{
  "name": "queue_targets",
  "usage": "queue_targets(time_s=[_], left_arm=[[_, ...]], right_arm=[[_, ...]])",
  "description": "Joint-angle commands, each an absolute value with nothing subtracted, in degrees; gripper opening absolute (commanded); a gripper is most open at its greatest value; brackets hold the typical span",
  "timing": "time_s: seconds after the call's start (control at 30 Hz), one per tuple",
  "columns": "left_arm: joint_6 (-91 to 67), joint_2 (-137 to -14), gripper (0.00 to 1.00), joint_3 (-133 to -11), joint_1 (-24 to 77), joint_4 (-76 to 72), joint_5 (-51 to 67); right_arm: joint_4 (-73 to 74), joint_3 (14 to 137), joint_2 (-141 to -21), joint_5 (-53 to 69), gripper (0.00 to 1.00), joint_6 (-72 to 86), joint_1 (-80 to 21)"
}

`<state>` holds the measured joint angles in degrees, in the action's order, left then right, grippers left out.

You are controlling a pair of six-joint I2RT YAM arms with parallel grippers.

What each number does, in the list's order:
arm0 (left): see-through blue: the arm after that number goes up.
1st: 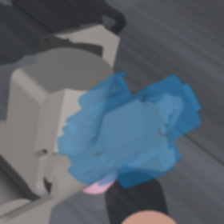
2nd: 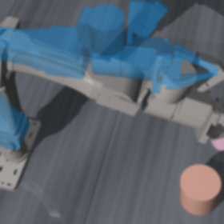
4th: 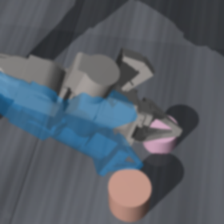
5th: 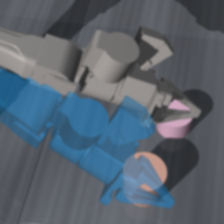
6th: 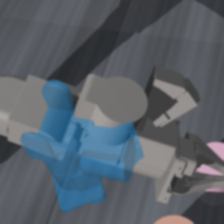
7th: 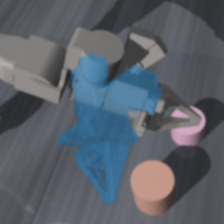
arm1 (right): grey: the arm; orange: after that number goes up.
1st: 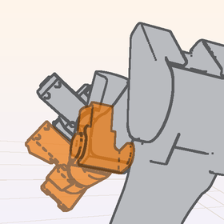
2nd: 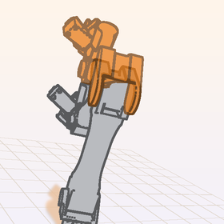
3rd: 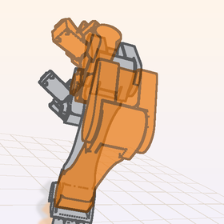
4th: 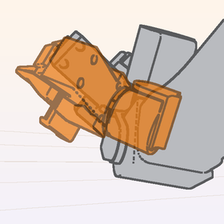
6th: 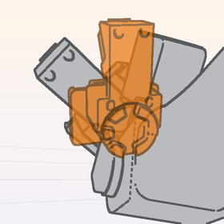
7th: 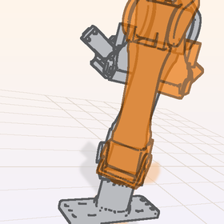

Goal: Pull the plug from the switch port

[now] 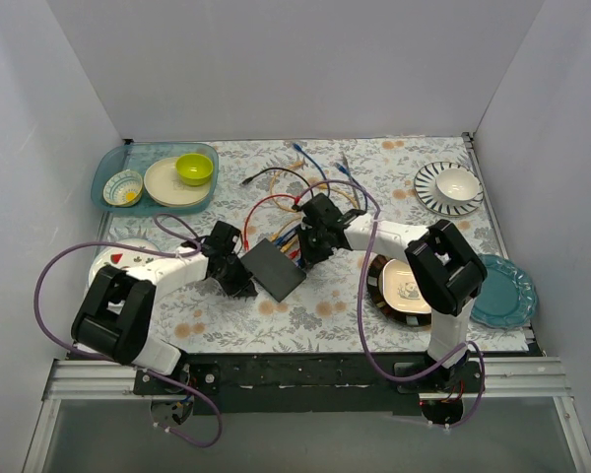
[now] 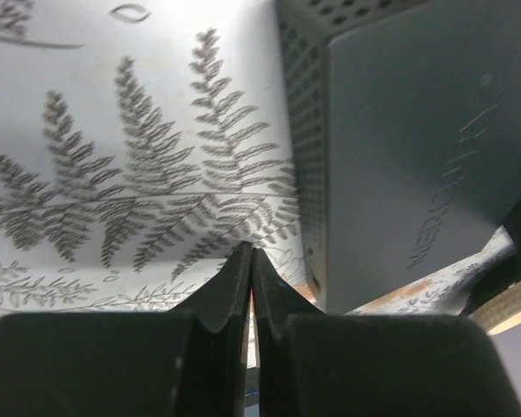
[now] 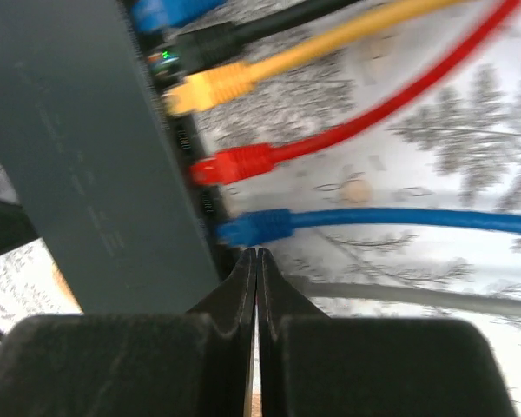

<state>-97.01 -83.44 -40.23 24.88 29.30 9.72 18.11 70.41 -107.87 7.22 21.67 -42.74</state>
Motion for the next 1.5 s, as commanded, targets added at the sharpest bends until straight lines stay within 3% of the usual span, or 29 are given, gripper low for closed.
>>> queue_targets(time_s=[0.0, 0.27, 0.53, 0.73, 0.87, 1.0, 1.23, 1.47], left_arm=[[-95.4, -87.0, 0.0, -43.4, 25.0, 27.3, 11.3], [-92.9, -93.9, 0.0, -50.5, 25.0, 27.3, 12.8], [-90.7, -100.9, 0.0, -62.9, 23.7, 31.8, 9.4], [-90.9, -96.6, 0.03, -68.6, 21.4, 38.1, 1.6], [-92.5, -87.7, 0.13, -64.4, 21.8, 38.2, -1.1], [-94.6, -79.9, 0.14, -58.3, 26.7, 37.6, -0.9], [-98.3, -74.1, 0.0, -47.6, 35.6, 33.2, 3.6], [-97.5, -76.2, 0.0, -42.1, 37.8, 25.8, 9.0]], right_arm=[[17.1, 68.9, -107.1, 10.0, 0.01, 21.4, -46.0], [16.1, 66.3, -105.6, 11.9, 0.01, 23.4, -49.3], [17.8, 72.8, -108.4, 14.9, 0.01, 24.8, -51.9], [25.2, 76.9, -102.8, 3.8, 0.01, 24.6, -48.3], [24.8, 79.1, -98.2, 0.8, 0.06, 24.0, -43.8], [25.7, 86.4, -102.2, 1.5, 0.06, 22.8, -39.8], [29.9, 104.4, -118.5, 3.5, 0.01, 21.2, -36.0], [30.7, 109.9, -127.4, 5.3, 0.01, 23.2, -33.5]])
